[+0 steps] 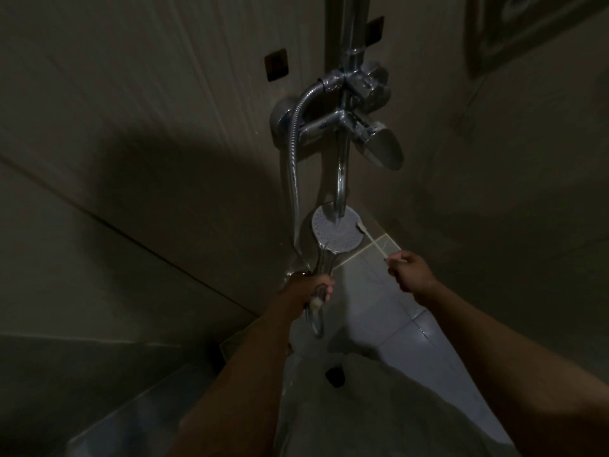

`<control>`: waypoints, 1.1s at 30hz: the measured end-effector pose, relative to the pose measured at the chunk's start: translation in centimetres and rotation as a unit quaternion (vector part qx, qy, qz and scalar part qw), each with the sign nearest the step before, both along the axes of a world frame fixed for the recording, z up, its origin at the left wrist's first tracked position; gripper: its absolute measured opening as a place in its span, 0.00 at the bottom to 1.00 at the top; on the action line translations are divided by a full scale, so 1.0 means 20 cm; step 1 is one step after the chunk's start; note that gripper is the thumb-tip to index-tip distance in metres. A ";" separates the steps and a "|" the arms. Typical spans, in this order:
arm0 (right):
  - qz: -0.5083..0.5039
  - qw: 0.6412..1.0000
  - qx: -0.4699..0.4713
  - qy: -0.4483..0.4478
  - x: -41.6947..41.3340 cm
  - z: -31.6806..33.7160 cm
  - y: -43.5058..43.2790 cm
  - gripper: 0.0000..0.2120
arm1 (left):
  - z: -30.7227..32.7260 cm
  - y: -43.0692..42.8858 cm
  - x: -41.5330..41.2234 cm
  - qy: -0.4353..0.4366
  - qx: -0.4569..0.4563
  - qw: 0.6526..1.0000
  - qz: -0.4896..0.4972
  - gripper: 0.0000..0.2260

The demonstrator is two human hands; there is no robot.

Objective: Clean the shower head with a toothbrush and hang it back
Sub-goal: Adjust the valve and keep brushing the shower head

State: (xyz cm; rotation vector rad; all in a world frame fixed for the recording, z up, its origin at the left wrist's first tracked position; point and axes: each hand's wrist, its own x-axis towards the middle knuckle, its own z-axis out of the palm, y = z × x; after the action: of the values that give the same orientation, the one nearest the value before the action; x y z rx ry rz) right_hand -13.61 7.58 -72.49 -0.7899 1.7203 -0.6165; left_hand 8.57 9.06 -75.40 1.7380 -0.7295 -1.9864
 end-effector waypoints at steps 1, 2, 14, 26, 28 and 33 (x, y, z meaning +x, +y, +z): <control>0.019 1.000 0.007 -0.019 0.00 0.00 0.02 0.10 | 0.00 0.00 0.01 0.002 -0.001 1.000 0.003 0.10; 0.044 0.998 0.015 -0.040 0.01 -0.01 0.04 0.09 | -0.01 -0.01 0.02 0.007 -0.007 1.000 0.009 0.09; 0.019 0.999 -0.005 0.050 -0.03 0.01 0.05 0.12 | 0.01 0.05 0.03 0.013 -0.016 0.999 0.028 0.04; -0.051 0.998 -0.024 0.008 0.11 0.02 0.03 0.10 | 0.04 0.05 0.02 -0.025 -0.009 1.000 -0.009 0.05; 0.011 1.000 -0.001 -0.029 0.12 0.04 0.02 0.11 | 0.03 0.05 0.02 -0.020 -0.011 1.000 -0.011 0.09; 0.149 0.988 0.014 -0.046 0.14 0.07 0.01 0.08 | 0.05 0.06 0.06 -0.018 0.002 1.000 -0.002 0.06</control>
State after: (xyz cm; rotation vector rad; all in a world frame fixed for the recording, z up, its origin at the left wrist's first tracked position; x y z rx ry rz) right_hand -10.74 7.82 -71.03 -0.9611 1.4863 -0.4182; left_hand 9.76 10.22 -74.42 1.7808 -0.7427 -1.9654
